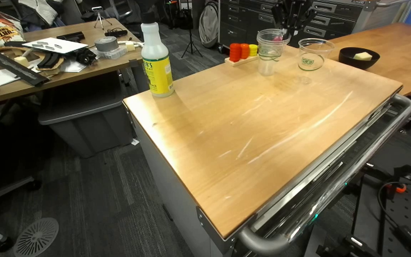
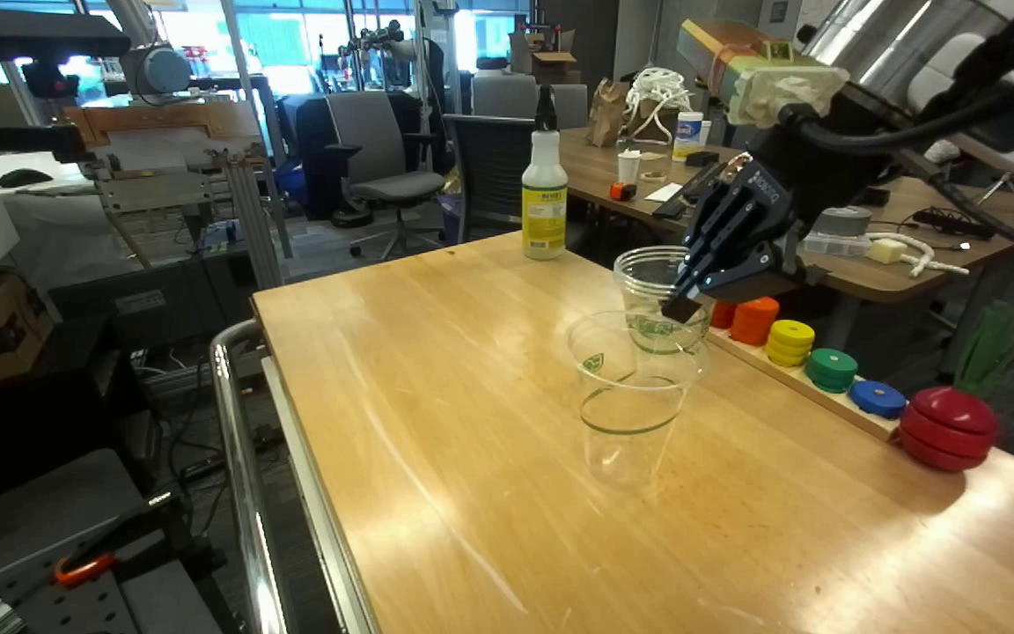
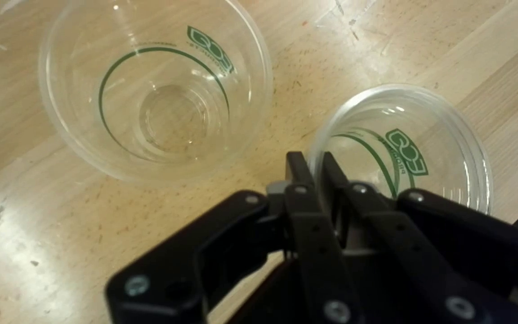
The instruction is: Stack the clear cups together
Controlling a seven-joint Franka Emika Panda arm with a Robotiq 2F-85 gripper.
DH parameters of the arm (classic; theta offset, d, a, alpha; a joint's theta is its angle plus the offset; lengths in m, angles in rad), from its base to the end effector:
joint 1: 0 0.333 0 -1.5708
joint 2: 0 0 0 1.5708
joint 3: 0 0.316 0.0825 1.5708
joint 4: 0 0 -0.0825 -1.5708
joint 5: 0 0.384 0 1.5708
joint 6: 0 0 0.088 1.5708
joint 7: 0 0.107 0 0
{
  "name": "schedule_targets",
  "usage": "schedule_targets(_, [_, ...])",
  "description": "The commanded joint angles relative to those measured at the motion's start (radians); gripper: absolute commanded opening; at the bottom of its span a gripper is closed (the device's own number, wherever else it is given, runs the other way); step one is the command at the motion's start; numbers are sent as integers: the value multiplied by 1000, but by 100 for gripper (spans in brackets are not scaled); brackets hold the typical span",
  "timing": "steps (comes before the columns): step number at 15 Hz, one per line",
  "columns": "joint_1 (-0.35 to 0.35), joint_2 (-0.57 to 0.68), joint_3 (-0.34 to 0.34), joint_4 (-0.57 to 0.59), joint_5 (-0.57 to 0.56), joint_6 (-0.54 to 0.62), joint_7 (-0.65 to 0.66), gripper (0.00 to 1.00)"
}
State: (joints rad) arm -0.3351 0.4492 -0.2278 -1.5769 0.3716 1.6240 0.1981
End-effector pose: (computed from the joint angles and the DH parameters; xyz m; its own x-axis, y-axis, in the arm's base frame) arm 0.5647 -0.2923 0.3631 0.6230 -0.6597 -0.4203 -0.7657 -0.6243 -0.1551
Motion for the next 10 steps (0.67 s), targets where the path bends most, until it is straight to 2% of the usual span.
schedule_targets(1, [-12, -80, 11, -56, 55, -35, -21, 3])
schedule_targets(6, [-9, -266, 2, -150, 152, -92, -77, 3])
schedule_targets(10, [16, -459, -31, -260, 37, -147, -39, 3])
